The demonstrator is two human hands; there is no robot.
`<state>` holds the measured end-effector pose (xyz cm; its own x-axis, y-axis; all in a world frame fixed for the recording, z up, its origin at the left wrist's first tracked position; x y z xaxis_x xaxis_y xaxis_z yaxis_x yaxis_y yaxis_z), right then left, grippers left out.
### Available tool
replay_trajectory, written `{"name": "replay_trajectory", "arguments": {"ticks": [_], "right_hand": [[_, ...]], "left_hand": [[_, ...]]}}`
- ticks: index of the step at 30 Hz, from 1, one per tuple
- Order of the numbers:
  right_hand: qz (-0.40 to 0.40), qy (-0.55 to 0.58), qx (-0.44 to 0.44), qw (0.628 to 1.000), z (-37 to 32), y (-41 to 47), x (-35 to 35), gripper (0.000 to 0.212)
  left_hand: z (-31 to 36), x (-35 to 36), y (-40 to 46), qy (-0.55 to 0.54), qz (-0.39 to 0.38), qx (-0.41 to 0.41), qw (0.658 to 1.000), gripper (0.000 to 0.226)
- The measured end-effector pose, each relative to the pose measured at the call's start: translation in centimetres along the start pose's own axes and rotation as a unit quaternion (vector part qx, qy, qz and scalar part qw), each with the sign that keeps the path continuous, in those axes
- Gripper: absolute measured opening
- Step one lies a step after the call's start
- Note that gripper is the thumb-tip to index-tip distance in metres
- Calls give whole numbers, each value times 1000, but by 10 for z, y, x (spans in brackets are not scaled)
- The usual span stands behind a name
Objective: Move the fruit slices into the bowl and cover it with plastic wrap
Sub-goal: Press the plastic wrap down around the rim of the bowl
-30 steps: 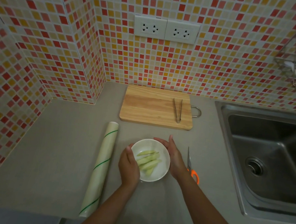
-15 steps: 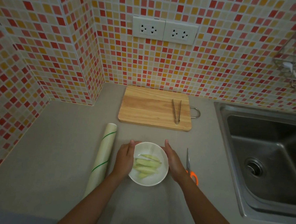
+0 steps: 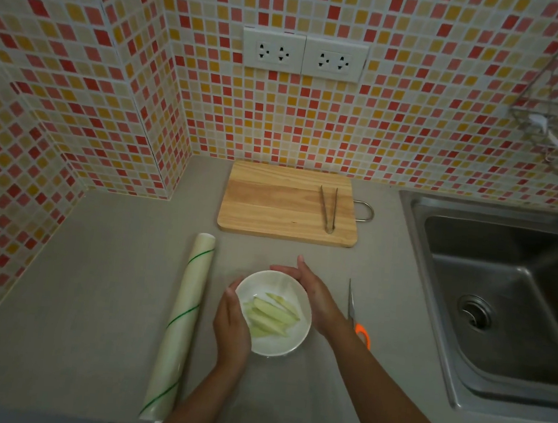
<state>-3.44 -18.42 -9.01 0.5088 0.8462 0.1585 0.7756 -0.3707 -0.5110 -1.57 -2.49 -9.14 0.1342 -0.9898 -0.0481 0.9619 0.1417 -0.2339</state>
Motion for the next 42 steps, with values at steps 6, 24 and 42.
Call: {"name": "replay_trajectory", "arguments": {"ticks": [6, 24, 42], "right_hand": [[-50, 48, 19, 997, 5, -4, 2, 73], [164, -25, -104, 981, -8, -5, -26, 66], [-6, 1, 7, 1000, 19, -1, -3, 86]], "left_hand": [[0, 6, 18, 4, -46, 7, 999, 45], [39, 2, 62, 142, -53, 128, 980, 46], [12, 18, 45, 83, -148, 50, 984, 48]]}}
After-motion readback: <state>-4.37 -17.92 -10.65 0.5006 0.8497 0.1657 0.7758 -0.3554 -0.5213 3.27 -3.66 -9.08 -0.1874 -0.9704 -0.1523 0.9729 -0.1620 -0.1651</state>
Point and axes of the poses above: each hand's wrist, its own y-axis towards the middle knuckle, its own x-axis out of the palm, z = x × y, the point moved 5 cm from there along y, towards the middle knuckle, and after that the axes turned 10 degrees about z, right-handed, at the moved point
